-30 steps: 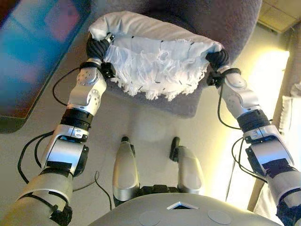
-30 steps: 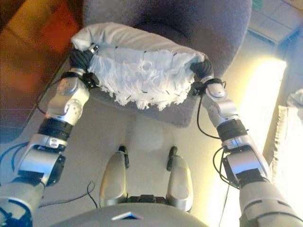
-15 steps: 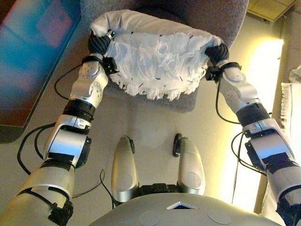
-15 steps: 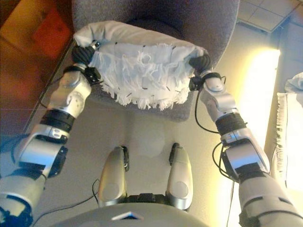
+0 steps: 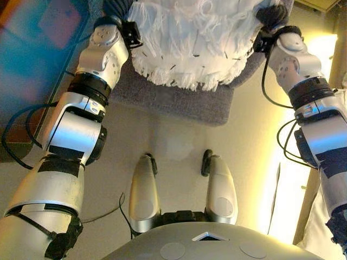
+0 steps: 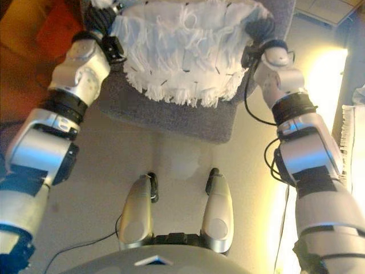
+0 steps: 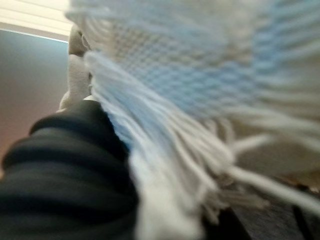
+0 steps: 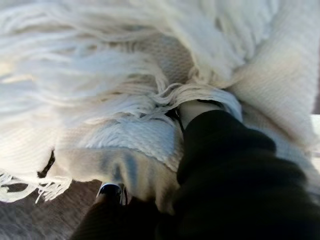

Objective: Pick up the cushion and take it to the sofa

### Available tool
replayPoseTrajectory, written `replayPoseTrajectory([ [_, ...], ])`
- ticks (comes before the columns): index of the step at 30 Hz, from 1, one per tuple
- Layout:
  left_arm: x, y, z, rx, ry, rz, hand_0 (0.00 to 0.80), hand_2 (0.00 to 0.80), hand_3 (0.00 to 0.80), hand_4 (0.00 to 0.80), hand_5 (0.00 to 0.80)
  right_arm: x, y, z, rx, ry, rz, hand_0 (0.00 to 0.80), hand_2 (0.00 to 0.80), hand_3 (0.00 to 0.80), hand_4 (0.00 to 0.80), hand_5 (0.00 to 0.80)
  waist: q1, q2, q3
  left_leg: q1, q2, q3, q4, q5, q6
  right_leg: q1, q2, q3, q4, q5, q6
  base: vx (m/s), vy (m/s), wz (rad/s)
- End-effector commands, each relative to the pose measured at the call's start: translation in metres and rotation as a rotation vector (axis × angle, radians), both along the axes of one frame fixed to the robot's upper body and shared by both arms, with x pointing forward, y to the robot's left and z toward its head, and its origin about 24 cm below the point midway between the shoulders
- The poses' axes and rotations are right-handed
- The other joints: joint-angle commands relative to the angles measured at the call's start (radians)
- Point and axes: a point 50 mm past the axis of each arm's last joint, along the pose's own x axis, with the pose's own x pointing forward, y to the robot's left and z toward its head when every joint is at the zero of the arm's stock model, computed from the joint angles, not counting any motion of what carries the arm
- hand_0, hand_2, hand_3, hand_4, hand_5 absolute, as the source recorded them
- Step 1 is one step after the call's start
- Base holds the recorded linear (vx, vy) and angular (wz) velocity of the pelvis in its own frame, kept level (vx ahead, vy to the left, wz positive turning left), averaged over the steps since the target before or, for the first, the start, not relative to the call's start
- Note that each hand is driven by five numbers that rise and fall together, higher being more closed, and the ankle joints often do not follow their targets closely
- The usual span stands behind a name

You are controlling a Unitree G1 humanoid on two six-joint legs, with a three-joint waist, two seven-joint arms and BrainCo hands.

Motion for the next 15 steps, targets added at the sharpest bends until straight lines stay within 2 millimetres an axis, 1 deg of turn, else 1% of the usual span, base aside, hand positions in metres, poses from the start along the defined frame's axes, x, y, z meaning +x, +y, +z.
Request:
replayPoseTrajectory([
  [1, -0.012, -0.032, 0.074, -0.007, -0.259, -0.113, 0.800, 0.800, 0.800, 0.800, 0.800, -0.004, 0.026, 0.082, 0.062, -0.253, 0.077, 0.800, 0.800, 0.800, 0.800, 0.800, 0.001, 0.029, -0.075, -0.038, 0.023, -0.044, -0.110, 0.088, -0.077, 0.046, -0.060, 0.036, -0.024, -0.015, 0.048, 0.000, 0.000, 0.00],
  [3, -0.011, -0.030, 0.076, -0.023, -0.243, -0.101, 0.800, 0.800, 0.800, 0.800, 0.800, -0.003, 0.026, 0.083, 0.056, -0.240, 0.076, 0.800, 0.800, 0.800, 0.800, 0.800, -0.001, 0.031, -0.077, -0.041, 0.025, -0.044, -0.104, 0.084, -0.079, 0.041, -0.060, 0.036, -0.020, -0.016, 0.049, 0.002, -0.004, -0.02],
  [6, -0.003, -0.026, 0.063, -0.020, -0.146, -0.066, 0.800, 0.800, 0.800, 0.800, 0.800, 0.004, 0.022, 0.070, 0.046, -0.139, 0.043, 0.800, 0.800, 0.800, 0.800, 0.800, -0.006, 0.032, -0.082, -0.043, 0.031, -0.046, -0.105, 0.087, -0.080, 0.033, -0.058, 0.042, -0.013, -0.016, 0.050, 0.000, -0.008, -0.06],
  [7, 0.000, -0.024, 0.058, -0.025, -0.111, -0.059, 0.759, 0.759, 0.759, 0.759, 0.759, 0.006, 0.021, 0.064, 0.058, -0.104, 0.041, 0.800, 0.800, 0.800, 0.800, 0.800, -0.008, 0.032, -0.082, -0.044, 0.032, -0.045, -0.105, 0.088, -0.079, 0.030, -0.056, 0.044, -0.010, -0.017, 0.050, -0.007, -0.003, -0.04],
  [8, 0.002, -0.023, 0.053, -0.038, -0.083, -0.060, 0.627, 0.627, 0.627, 0.627, 0.627, 0.007, 0.021, 0.060, 0.071, -0.073, 0.041, 0.800, 0.800, 0.800, 0.800, 0.800, -0.010, 0.033, -0.083, -0.047, 0.034, -0.045, -0.103, 0.087, -0.079, 0.026, -0.055, 0.046, -0.005, -0.019, 0.050, 0.000, 0.000, 0.00],
  [9, 0.003, -0.022, 0.050, -0.043, -0.073, -0.067, 0.800, 0.800, 0.800, 0.800, 0.800, 0.008, 0.021, 0.057, 0.076, -0.052, 0.040, 0.800, 0.800, 0.800, 0.800, 0.800, -0.012, 0.033, -0.084, -0.050, 0.035, -0.044, -0.101, 0.088, -0.079, 0.022, -0.055, 0.048, -0.003, -0.020, 0.050, -0.013, -0.007, -0.04],
  [12, 0.006, -0.025, 0.042, -0.008, -0.043, -0.116, 0.800, 0.800, 0.800, 0.800, 0.800, 0.011, 0.021, 0.048, 0.073, -0.018, 0.028, 0.800, 0.800, 0.800, 0.800, 0.800, -0.017, 0.035, -0.081, -0.060, 0.040, -0.040, -0.101, 0.095, -0.080, 0.012, -0.055, 0.051, 0.002, -0.016, 0.050, -0.013, -0.005, -0.02],
  [13, 0.006, -0.026, 0.039, 0.010, -0.032, -0.122, 0.781, 0.781, 0.781, 0.781, 0.781, 0.011, 0.021, 0.047, 0.068, -0.010, 0.023, 0.800, 0.800, 0.800, 0.800, 0.800, -0.018, 0.036, -0.079, -0.063, 0.041, -0.040, -0.100, 0.097, -0.080, 0.009, -0.055, 0.052, 0.003, -0.014, 0.051, -0.031, 0.013, -0.02],
  [14, 0.007, -0.027, 0.037, 0.023, -0.012, -0.120, 0.000, 0.000, 0.000, 0.000, 0.000, 0.011, 0.019, 0.046, 0.072, -0.002, 0.009, 0.627, 0.627, 0.627, 0.627, 0.627, -0.021, 0.037, -0.075, -0.069, 0.041, -0.040, -0.098, 0.100, -0.082, 0.003, -0.055, 0.054, 0.003, -0.010, 0.052, -0.037, 0.021, -0.02],
  [15, 0.007, -0.028, 0.037, 0.022, -0.011, -0.125, 0.000, 0.000, 0.000, 0.000, 0.000, 0.011, 0.019, 0.046, 0.073, 0.007, 0.004, 0.000, 0.000, 0.000, 0.000, 0.000, -0.023, 0.038, -0.073, -0.072, 0.042, -0.039, -0.098, 0.103, -0.081, 0.000, -0.054, 0.056, 0.003, -0.007, 0.053, -0.040, 0.021, -0.03],
])
